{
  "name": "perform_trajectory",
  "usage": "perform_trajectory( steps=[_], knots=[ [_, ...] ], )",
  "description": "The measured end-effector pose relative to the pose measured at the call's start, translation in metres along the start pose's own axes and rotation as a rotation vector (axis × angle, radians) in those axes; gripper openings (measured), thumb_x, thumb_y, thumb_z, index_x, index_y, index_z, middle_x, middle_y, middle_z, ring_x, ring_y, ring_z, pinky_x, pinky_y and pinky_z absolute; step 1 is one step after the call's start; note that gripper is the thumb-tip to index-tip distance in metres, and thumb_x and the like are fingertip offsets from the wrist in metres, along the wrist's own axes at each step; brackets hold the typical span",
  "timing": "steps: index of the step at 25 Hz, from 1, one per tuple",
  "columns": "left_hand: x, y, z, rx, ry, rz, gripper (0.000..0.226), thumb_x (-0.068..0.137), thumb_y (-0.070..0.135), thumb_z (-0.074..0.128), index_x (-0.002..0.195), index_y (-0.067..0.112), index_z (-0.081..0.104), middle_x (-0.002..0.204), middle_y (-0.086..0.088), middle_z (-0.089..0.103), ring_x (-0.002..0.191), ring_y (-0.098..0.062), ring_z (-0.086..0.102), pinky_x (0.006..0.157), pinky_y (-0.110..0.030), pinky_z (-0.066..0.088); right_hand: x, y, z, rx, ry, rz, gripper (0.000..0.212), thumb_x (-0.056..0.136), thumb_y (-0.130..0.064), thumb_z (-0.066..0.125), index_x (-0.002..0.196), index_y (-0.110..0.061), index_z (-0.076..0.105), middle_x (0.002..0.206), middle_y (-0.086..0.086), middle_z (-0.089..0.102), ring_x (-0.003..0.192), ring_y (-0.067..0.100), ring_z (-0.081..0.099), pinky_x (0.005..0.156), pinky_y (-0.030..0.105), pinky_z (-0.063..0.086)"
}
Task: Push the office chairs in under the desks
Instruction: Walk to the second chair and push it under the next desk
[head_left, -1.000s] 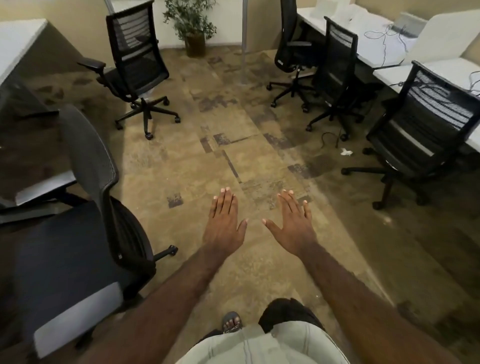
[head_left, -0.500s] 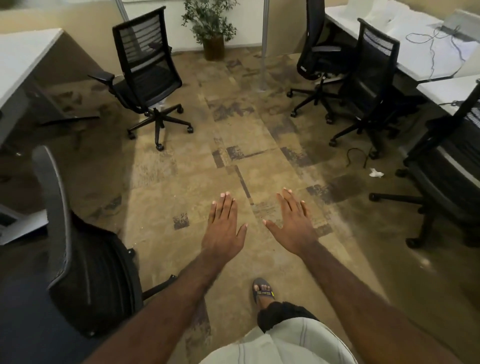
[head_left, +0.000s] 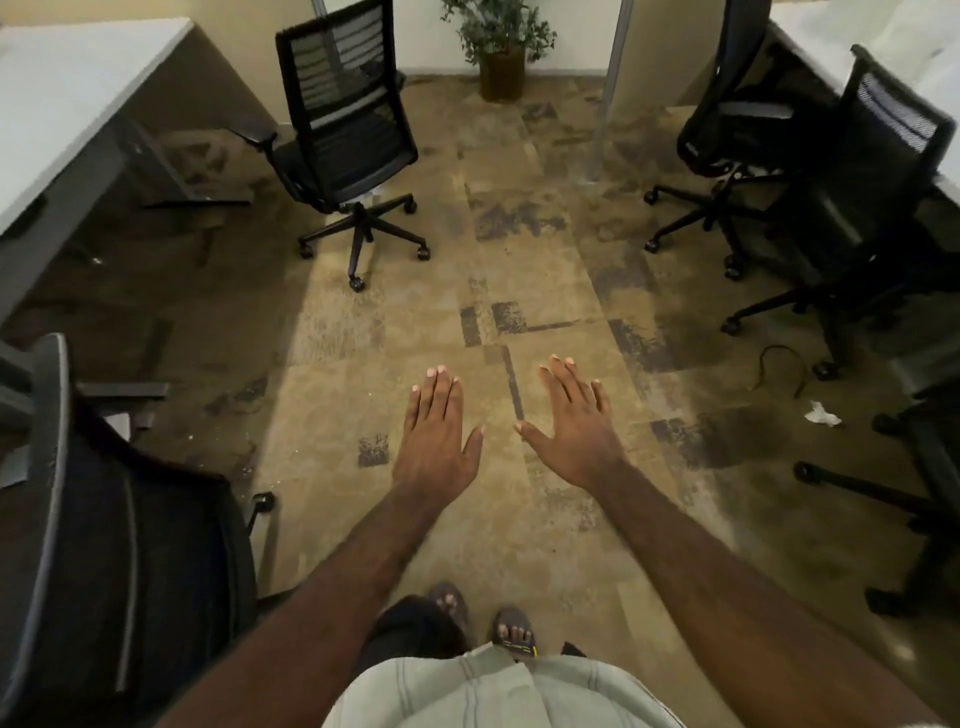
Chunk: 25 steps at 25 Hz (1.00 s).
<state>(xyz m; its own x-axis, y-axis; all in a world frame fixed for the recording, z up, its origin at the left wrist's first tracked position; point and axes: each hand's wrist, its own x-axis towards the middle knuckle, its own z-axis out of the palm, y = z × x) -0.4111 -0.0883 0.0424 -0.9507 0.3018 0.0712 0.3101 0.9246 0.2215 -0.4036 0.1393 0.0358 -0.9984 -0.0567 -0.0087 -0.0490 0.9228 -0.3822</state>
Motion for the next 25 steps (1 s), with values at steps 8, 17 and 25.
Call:
perform_trajectory(
  steps=[8,17,25],
  knots=[
    [0.090,-0.064,0.007,-0.039,-0.042,-0.146,0.079,0.111,0.050,0.040,0.168,0.004,0.012,0.177,-0.019,-0.001,0.165,-0.032,-0.007,0.134,-0.051,-0.005,0.135,-0.030,0.022,0.036,-0.041,-0.104,0.090,0.105,-0.071,0.048,0.174,-0.021,0.018,0.183,-0.003,0.007,0.169,0.017,-0.001,0.135,0.052,0.000],
    [0.151,-0.116,-0.002,-0.059,0.025,-0.366,0.079,0.111,0.054,0.033,0.168,0.006,0.008,0.177,-0.017,-0.005,0.165,-0.030,-0.011,0.133,-0.047,-0.011,0.265,-0.075,0.025,0.007,-0.127,-0.294,0.086,0.105,-0.078,0.030,0.172,-0.025,0.023,0.182,-0.006,0.015,0.168,0.014,0.001,0.135,0.052,0.001],
    [0.136,-0.140,-0.013,0.034,0.122,-0.740,0.075,0.111,0.051,0.031,0.168,0.006,0.011,0.177,-0.017,0.005,0.165,-0.030,-0.006,0.133,-0.045,-0.012,0.339,-0.150,0.047,0.047,-0.378,-0.752,0.089,0.103,-0.081,0.023,0.173,-0.026,0.021,0.182,-0.005,0.011,0.168,0.011,-0.004,0.135,0.048,-0.003]
  ],
)
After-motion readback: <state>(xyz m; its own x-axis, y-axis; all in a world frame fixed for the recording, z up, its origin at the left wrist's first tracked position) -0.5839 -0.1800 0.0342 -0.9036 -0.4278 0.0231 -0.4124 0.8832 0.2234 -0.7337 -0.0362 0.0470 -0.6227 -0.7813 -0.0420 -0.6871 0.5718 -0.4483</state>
